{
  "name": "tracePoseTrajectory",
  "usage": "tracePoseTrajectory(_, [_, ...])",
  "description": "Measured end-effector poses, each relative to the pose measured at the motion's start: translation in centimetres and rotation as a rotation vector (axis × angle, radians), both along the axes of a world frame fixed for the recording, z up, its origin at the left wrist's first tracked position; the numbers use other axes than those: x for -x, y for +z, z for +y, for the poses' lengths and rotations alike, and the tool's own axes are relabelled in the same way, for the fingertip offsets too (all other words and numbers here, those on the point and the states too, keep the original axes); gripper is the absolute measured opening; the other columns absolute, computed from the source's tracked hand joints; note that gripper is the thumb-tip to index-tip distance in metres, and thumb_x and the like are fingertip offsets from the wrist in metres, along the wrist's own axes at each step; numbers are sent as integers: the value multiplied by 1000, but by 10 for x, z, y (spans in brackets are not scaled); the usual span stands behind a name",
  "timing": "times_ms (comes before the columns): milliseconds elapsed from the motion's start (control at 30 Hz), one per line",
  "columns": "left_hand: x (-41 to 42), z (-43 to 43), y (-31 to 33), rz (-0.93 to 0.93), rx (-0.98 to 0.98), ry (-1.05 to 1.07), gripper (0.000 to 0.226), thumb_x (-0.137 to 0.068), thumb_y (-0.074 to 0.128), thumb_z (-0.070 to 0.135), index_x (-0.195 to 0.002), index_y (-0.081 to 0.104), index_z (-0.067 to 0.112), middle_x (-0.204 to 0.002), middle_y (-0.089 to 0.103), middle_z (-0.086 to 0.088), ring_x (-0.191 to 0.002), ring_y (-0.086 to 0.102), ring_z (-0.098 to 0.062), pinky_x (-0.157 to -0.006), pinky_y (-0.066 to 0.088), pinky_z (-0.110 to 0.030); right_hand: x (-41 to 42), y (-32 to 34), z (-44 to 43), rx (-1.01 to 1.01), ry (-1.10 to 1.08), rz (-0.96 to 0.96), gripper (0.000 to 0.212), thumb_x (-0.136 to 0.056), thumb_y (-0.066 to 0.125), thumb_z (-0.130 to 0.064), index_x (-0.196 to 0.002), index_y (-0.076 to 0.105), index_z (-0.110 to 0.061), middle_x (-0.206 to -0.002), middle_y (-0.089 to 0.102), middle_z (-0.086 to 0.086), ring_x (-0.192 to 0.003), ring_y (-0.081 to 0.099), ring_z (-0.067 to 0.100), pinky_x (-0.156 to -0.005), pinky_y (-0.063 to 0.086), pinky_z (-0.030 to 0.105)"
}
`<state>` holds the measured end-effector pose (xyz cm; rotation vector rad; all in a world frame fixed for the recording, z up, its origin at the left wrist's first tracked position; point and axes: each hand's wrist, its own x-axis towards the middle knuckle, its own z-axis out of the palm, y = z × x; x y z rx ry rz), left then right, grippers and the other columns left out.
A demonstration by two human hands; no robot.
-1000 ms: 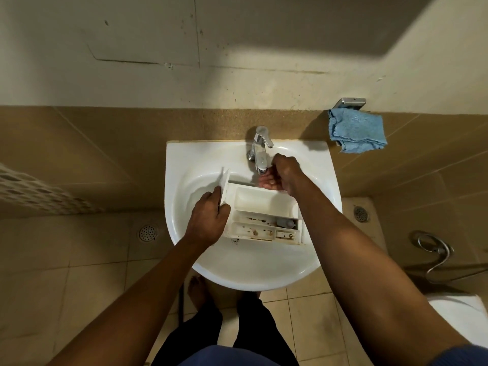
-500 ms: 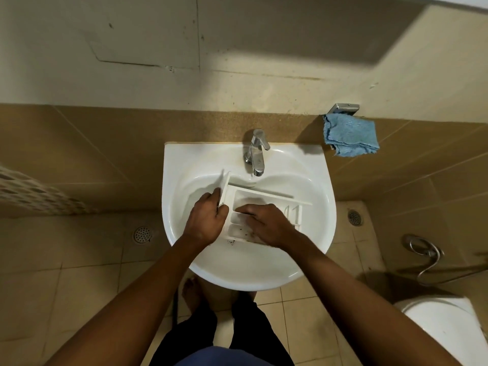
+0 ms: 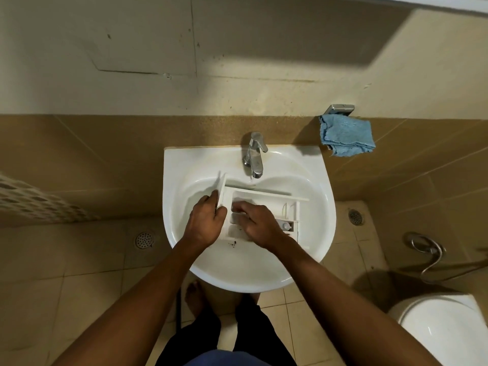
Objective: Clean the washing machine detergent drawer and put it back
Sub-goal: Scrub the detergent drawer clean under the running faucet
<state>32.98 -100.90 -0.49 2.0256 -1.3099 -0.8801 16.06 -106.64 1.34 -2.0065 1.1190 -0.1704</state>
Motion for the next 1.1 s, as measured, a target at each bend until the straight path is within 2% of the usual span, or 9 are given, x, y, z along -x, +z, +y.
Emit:
tracePoseTrajectory(67, [-1,1,0,5,11,-7,72,-90,28,49,-143,56,10,-108,66,-12,-98,60,-26,-90,52,-44,19,7,-11,67,123,74,41,-95,48,-27,-126,72,-18,-124,75,2,-112,67,21,-96,52,35])
tracePoseTrajectory(200, [-1,2,-2,20,22,-28,63,-93,33,42,-142,56,9,-106,65,-12,-96,60,-26,-88,51,-41,47,17,-46,149,166,366,40,-91,40,-43,-81,68,-17,-89,75,5,-88,69,28,-74,54,38])
tracePoseTrajectory(400, [-10,4,-3,85,92,17,53,-97,38,31,-140,60,10,-110,68,-8,-94,57,-15,-86,43,-29,11,45,-74,-649,-736,-340,30,-92,42,8,-98,71,15,-92,76,28,-84,77,40,-75,65,39])
tracePoseTrajectory(500, [-9,5,-7,75,128,4,41,-104,45,19,-141,59,10,-113,69,-9,-96,56,-14,-88,44,-28,-5,55,-87,-694,-811,-383,33,-91,38,5,-96,70,11,-95,75,30,-86,77,42,-80,64,46])
tracePoseTrajectory(633, [-4,5,-9,49,124,-16,38,-105,48,16,-142,58,11,-111,66,-8,-96,54,-14,-91,46,-32,-18,43,-101,-589,-1000,-302,33,-88,39,-4,-84,69,8,-82,75,27,-62,72,34,-62,64,41])
tracePoseTrajectory(733, [-5,6,-8,45,131,-25,38,-105,48,17,-142,58,11,-111,65,-6,-95,54,-13,-92,47,-33,-17,31,-110,-450,-1010,-185,33,-85,48,-12,-94,72,9,-86,76,26,-65,72,34,-71,66,50])
tracePoseTrajectory(867, [-5,3,-8,54,103,-27,38,-106,47,21,-142,57,12,-114,66,-8,-96,55,-14,-92,48,-35,-15,27,-120,-889,-884,-400,42,-103,38,-21,-117,62,11,-101,72,27,-87,75,40,-73,65,42])
tracePoseTrajectory(967, [-4,2,-10,40,75,-32,38,-105,47,21,-141,58,12,-111,66,-11,-94,55,-17,-89,47,-35,-22,26,-121,-952,-734,-326,46,-106,33,-24,-95,68,3,-82,75,17,-72,75,29,-60,62,29])
tracePoseTrajectory(1100, [-5,0,-12,45,31,-42,50,-99,40,35,-140,57,12,-109,65,-11,-95,57,-22,-88,47,-38,-17,35,-121,-655,-706,-26,36,-96,38,-18,-70,57,-4,-66,56,11,-49,51,21,-42,37,19])
